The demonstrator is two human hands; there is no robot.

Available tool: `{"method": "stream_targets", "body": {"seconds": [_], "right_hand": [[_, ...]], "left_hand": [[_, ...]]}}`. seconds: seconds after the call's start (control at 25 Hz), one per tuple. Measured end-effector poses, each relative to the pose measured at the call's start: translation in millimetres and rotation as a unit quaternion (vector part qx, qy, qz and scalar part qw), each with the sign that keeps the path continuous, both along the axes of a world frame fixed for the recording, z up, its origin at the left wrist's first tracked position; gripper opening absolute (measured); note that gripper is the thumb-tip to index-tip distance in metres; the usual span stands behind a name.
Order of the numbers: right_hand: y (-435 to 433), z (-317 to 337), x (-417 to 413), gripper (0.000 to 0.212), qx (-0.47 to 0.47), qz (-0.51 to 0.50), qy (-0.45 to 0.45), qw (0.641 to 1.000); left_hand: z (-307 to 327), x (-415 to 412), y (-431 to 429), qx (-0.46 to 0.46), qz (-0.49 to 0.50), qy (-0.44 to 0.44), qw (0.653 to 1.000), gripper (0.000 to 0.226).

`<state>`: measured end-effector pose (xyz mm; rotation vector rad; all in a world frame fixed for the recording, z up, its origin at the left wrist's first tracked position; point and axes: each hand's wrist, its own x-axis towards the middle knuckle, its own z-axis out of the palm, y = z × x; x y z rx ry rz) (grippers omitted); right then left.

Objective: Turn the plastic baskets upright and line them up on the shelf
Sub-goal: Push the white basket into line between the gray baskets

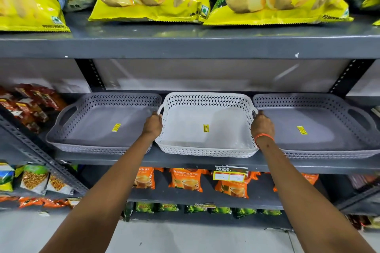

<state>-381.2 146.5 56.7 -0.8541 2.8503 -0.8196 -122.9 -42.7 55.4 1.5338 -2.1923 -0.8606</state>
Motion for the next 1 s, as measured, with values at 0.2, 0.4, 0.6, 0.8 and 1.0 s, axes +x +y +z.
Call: {"method": "stream_targets", "body": {"seconds": [0.2, 0.4, 0.6, 0.8, 1.0], "right_hand": [[3.5, 0.1, 4.2, 0.026, -0.002, -0.003, -0.001, 1.0], [5.5, 2.6, 6.6, 0.028, 0.005, 0.004, 0.0, 1.0], [6.5, 2.5, 6.3, 0.031, 0.018, 0.017, 0.015, 1.0], [8.3, 5.0, 6.3, 0.031, 0.033, 0.032, 0.025, 0.999], [4.4, 3.0, 2.6, 0.031, 0.022, 0.027, 0.005, 0.999]], "left_hand": [[0.9, 2.2, 3.2, -0.004, -0.005, 0.007, 1.0, 0.036], [0.7, 2.5, 4.0, -0.027, -0.006, -0.005, 1.0, 0.036], [-0.4, 1.0, 3.0, -0.025, -0.013, -0.006, 1.0, 0.036], [-0.7, 2.3, 2.3, -0.02, -0.002, -0.011, 1.0, 0.035], [3.2, 1.6, 3.5, -0.033, 0.005, -0.048, 0.998, 0.046]]}}
